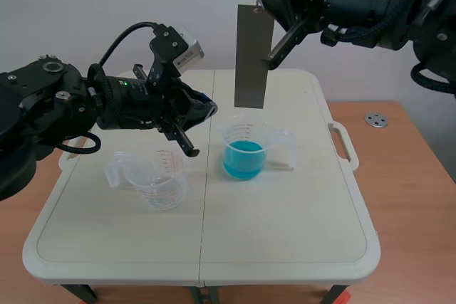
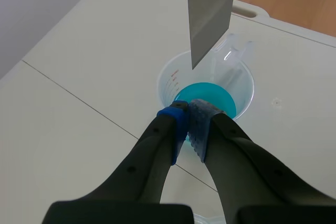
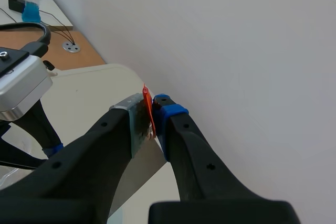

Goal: Hold the metal plate by the orange handle, dip it into the blue solution, take it out and point at it, then put the plate back in the beaker on the left.
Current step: 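Point at the plate with the left hand, then lower the plate into the blue solution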

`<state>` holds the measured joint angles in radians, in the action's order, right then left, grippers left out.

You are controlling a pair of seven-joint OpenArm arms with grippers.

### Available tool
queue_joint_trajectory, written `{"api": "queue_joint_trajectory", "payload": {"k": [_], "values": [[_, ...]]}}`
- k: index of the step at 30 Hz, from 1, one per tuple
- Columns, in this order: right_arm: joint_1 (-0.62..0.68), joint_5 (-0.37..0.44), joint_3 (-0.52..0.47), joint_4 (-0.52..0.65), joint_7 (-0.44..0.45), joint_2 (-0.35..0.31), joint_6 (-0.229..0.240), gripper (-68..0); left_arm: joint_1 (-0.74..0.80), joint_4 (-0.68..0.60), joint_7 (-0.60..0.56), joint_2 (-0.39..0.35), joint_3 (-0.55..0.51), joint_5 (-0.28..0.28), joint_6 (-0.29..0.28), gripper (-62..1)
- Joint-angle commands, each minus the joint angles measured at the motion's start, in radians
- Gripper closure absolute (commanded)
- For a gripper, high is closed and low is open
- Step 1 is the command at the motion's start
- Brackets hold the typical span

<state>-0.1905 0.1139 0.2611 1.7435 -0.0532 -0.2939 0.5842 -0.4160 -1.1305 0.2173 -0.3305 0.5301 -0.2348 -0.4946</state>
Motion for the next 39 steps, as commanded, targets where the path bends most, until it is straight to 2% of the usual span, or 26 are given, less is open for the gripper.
{"api": "queue_joint_trajectory", "payload": {"k": [1,4,9,16,21,24,28,33,39], "values": [[-0.029,0.011,-0.005,0.010,0.016,-0.005,-0.007,-1.3,-0.019,-0.013,-0.010,0.000,-0.001,-0.006,0.002,-1.8],[-0.029,0.011,-0.005,0.010,0.019,-0.005,-0.007,-1.3,-0.016,-0.013,-0.011,-0.013,-0.003,-0.007,0.023,-1.8],[-0.029,0.011,-0.005,0.010,0.019,-0.005,-0.007,-1.3,0.026,-0.036,-0.046,-0.079,-0.051,-0.012,0.112,-1.8],[-0.028,0.011,-0.005,0.010,0.027,-0.005,-0.007,-1.3,0.221,-0.186,-0.130,-0.276,-0.214,-0.054,0.189,-1.8],[-0.028,0.012,-0.005,0.009,0.047,-0.005,-0.007,-1.3,0.428,-0.274,-0.189,-0.415,-0.350,-0.107,0.275,-1.8],[-0.028,0.015,-0.005,0.004,0.060,-0.005,-0.007,-1.3,0.560,-0.301,-0.220,-0.468,-0.433,-0.114,0.326,-1.8],[-0.028,0.014,-0.005,-0.028,0.091,-0.005,-0.007,-1.3,0.724,-0.305,-0.255,-0.502,-0.522,-0.114,0.393,-1.8],[-0.029,0.014,-0.005,-0.075,0.129,-0.005,-0.007,-1.3,0.916,-0.305,-0.286,-0.504,-0.598,-0.113,0.477,-1.8],[-0.029,0.014,0.002,-0.112,0.158,-0.001,-0.007,-1.3,1.101,-0.303,-0.309,-0.504,-0.612,-0.090,0.485,-1.8]]}}
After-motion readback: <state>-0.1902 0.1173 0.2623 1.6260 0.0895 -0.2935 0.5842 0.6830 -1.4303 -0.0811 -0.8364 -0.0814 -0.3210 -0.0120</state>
